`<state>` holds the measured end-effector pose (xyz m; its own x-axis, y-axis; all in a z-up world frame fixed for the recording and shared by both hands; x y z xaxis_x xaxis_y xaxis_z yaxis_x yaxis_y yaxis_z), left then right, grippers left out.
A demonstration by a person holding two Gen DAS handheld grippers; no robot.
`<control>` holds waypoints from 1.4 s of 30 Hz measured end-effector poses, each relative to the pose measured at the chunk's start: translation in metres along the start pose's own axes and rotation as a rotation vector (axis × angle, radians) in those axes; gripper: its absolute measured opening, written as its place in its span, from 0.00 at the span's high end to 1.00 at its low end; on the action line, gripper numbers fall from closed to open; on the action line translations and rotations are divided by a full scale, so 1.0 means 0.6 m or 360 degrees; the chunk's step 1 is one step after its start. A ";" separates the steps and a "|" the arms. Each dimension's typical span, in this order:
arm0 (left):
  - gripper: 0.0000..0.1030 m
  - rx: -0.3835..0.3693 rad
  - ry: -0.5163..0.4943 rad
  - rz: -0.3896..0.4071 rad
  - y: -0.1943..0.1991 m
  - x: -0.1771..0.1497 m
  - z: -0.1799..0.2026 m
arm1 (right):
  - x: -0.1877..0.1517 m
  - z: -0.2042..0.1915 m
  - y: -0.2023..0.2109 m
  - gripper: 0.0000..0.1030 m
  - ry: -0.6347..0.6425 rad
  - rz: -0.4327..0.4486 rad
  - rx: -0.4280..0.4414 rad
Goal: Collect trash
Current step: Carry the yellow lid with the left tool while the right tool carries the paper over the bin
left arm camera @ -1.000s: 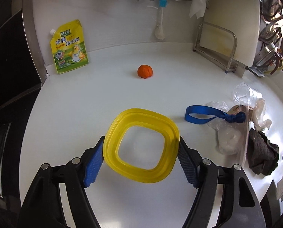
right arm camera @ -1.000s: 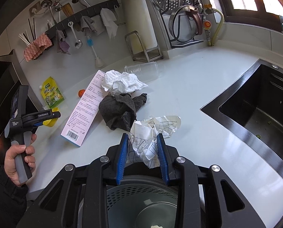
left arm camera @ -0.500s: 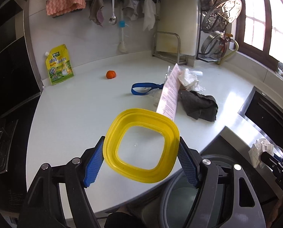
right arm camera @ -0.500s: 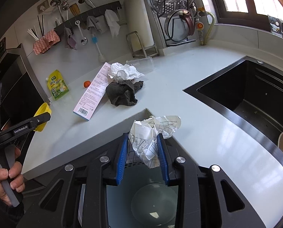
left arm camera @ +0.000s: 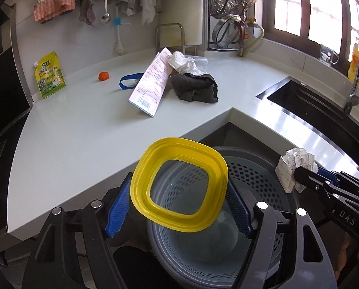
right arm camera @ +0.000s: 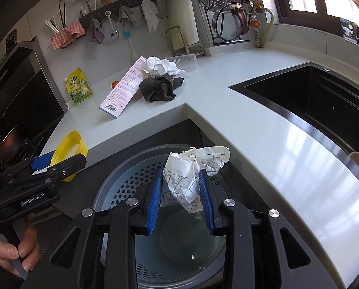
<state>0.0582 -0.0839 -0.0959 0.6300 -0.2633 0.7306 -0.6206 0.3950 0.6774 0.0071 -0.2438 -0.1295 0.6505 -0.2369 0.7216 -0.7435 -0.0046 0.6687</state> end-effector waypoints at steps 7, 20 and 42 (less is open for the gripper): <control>0.31 -0.0029 -0.0024 -0.0052 -0.018 -0.025 0.010 | -0.025 -0.007 -0.023 0.70 0.0002 -0.0074 0.0035; 0.30 -0.0041 -0.0002 -0.0164 -0.053 -0.062 0.003 | -0.051 -0.015 -0.046 0.70 0.0031 -0.0164 0.0056; 0.29 -0.0053 0.0023 -0.0213 -0.070 -0.072 -0.001 | -0.060 -0.017 -0.062 0.69 0.0041 -0.0201 0.0057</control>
Point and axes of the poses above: each gripper's, at about its wrist camera, not at the fingertips, and y roughly against the way its jaws point, z to its right, x to its top, the point moved 9 cm from there along -y, roughly the way its jaws point, and after that the axes turned 9 degrees about -x, right-handed, at the moved point
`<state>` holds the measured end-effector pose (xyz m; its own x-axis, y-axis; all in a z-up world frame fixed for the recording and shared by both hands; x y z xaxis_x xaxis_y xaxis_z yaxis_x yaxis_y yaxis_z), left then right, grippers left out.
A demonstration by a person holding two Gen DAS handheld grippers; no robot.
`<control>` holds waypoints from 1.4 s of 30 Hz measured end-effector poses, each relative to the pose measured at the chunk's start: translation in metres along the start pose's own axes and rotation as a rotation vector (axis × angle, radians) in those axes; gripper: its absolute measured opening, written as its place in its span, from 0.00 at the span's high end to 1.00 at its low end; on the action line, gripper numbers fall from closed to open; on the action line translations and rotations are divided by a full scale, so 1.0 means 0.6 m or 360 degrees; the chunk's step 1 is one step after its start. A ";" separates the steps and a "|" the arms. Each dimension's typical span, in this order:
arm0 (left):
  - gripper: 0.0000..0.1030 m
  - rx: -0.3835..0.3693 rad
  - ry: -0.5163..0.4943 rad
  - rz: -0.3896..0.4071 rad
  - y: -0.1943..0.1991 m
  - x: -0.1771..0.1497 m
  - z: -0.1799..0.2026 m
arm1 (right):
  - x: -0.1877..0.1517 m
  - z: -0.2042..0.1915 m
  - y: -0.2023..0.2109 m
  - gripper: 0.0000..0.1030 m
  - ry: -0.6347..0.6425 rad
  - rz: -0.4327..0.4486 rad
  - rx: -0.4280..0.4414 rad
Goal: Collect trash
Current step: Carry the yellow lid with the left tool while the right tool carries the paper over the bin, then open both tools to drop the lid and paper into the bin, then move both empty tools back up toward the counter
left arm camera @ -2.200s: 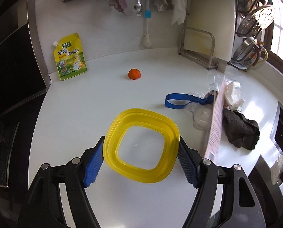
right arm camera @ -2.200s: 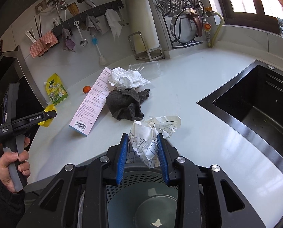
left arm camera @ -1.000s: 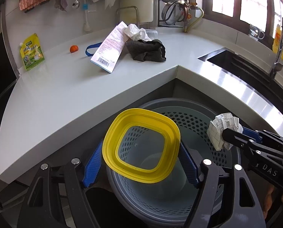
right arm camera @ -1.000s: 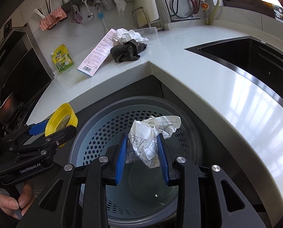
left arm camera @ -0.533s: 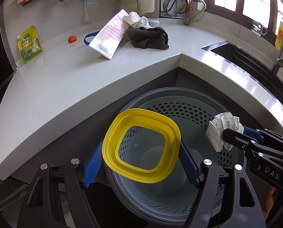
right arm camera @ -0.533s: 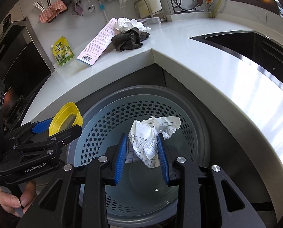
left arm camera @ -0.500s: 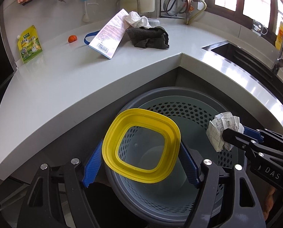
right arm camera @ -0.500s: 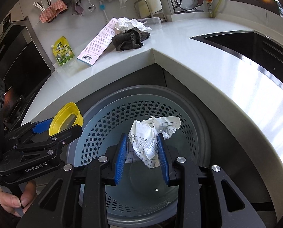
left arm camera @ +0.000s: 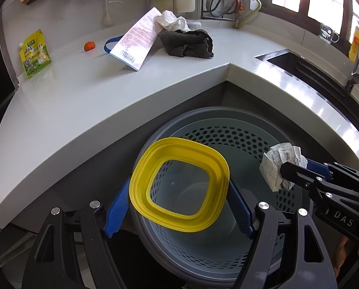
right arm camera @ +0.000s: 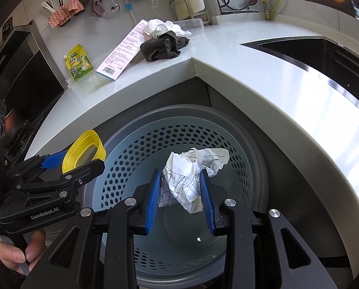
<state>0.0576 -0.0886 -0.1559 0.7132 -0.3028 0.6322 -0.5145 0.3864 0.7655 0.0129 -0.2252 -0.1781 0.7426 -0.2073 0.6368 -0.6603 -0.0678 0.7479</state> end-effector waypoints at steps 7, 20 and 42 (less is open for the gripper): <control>0.28 -0.0004 0.0027 -0.0011 -0.002 -0.003 -0.006 | 0.002 0.005 0.001 0.66 -0.0009 0.0013 -0.0012; 0.16 0.0013 0.0062 -0.0009 -0.001 -0.004 -0.017 | 0.007 0.015 0.012 0.42 -0.0043 0.0060 -0.0049; 0.15 0.0013 0.0071 0.0010 0.004 0.000 -0.017 | 0.007 0.015 0.012 0.40 -0.0045 0.0063 -0.0049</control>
Point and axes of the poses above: each gripper's, at about its wrist camera, not at the fingertips, and y roughly against the way its jaws point, z to its right, x to its top, the point moved 9 cm from there along -y, roughly the way its jaws point, and after that the axes turned 9 degrees about -x, right-handed, at the moved point
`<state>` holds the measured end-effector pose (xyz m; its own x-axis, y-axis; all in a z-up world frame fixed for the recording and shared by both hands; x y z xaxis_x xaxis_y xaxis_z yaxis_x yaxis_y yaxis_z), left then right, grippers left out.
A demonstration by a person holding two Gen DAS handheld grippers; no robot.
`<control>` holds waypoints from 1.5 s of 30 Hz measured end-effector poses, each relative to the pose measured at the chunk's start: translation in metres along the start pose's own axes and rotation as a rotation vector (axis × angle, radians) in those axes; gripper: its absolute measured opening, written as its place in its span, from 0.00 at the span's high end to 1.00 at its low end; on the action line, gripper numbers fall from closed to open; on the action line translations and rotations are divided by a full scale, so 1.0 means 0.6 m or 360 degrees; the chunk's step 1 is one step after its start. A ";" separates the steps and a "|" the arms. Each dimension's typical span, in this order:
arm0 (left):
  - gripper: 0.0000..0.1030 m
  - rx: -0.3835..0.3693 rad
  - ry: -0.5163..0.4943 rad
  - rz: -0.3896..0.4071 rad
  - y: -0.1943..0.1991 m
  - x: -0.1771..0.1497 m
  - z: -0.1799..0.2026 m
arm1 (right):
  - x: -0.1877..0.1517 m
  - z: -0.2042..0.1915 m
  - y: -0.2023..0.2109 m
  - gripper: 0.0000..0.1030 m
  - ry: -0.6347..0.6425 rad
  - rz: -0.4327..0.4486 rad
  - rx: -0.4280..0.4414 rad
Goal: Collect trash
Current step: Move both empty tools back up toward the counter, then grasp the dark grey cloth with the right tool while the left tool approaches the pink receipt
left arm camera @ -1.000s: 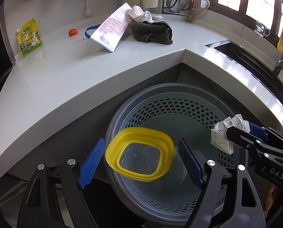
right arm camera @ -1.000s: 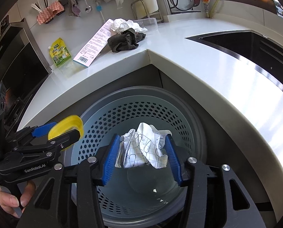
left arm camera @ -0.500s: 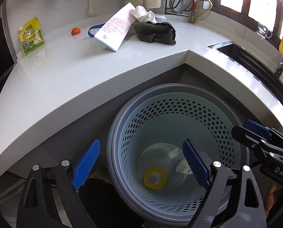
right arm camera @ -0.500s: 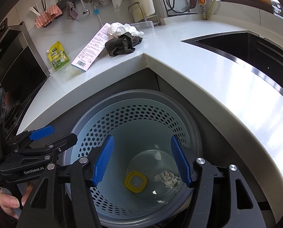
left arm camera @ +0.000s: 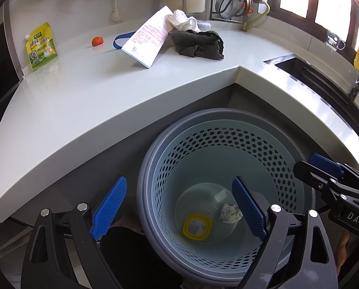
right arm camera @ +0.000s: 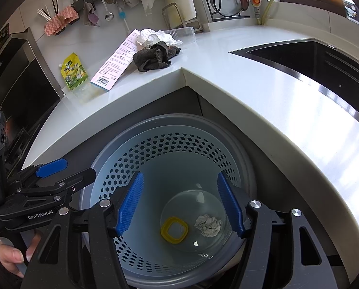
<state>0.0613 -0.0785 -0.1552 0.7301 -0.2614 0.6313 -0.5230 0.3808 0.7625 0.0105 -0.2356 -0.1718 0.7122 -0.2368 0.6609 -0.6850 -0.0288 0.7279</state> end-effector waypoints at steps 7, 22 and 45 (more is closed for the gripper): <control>0.14 0.0001 0.0001 0.0016 0.006 0.003 -0.002 | 0.001 0.001 0.000 0.40 -0.0002 -0.0003 0.0000; 0.10 0.0010 0.0034 0.0103 0.041 0.023 -0.018 | 0.013 -0.012 0.017 0.36 0.0021 0.0044 -0.0001; 0.06 0.0193 0.0124 0.0404 0.062 0.216 -0.123 | 0.203 -0.064 -0.005 0.31 0.0093 0.0281 0.0058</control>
Point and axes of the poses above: each gripper's, at about its wrist camera, not at the fingertips, and y roughly against the way its jaws point, z to its right, x to its top, the point moved 9 cm from there along -y, roughly the way its jaws point, and after that the axes turned 9 degrees about -x, right-handed, at the moved point
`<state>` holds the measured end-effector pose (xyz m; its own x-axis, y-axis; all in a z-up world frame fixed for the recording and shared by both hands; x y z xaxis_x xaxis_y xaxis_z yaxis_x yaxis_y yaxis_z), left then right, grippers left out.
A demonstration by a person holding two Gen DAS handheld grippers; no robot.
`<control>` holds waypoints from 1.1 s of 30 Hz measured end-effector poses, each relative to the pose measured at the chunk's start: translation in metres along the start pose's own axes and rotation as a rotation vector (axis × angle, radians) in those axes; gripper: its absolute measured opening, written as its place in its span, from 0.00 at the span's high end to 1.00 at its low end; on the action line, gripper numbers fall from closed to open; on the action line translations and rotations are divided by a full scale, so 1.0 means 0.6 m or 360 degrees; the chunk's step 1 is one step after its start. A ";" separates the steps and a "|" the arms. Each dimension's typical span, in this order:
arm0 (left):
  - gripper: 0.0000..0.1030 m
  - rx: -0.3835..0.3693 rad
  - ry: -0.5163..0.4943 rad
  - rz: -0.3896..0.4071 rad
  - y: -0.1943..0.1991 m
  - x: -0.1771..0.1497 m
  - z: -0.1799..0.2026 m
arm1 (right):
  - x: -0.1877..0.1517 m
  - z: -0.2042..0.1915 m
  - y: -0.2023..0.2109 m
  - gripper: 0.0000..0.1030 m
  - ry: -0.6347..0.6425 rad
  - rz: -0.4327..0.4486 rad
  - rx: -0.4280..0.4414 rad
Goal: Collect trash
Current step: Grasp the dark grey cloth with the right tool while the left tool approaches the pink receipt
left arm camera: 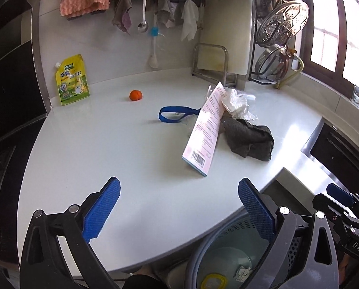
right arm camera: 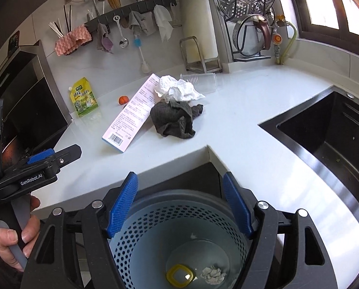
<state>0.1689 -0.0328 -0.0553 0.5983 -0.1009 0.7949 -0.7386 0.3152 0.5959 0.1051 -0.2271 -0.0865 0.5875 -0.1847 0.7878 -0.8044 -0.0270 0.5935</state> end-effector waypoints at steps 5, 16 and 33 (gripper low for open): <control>0.06 0.0010 0.0001 0.0012 -0.042 0.040 -0.013 | 0.050 -0.012 -0.042 0.29 0.0024 0.0015 0.0001; 0.06 0.0057 -0.0010 -0.0017 -0.119 0.087 -0.033 | 0.107 -0.022 -0.145 0.29 0.0042 -0.0053 -0.0033; 0.06 0.0074 -0.0016 -0.0129 -0.182 0.075 -0.032 | 0.118 -0.027 -0.229 0.29 0.0111 -0.0164 -0.0030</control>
<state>0.2825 -0.0540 -0.0869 0.6536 -0.1340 0.7449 -0.7018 0.2613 0.6628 0.2588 -0.2205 -0.1096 0.6725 -0.1132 0.7314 -0.7378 -0.0239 0.6746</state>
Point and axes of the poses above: each gripper's, at about its wrist camera, not at the fingertips, and y roughly against the way its jaws point, z to its right, x to its top, the point moved 9 cm from there along -y, roughly the way its jaws point, and after that the axes turned 9 degrees about -x, right-handed, at the moved point
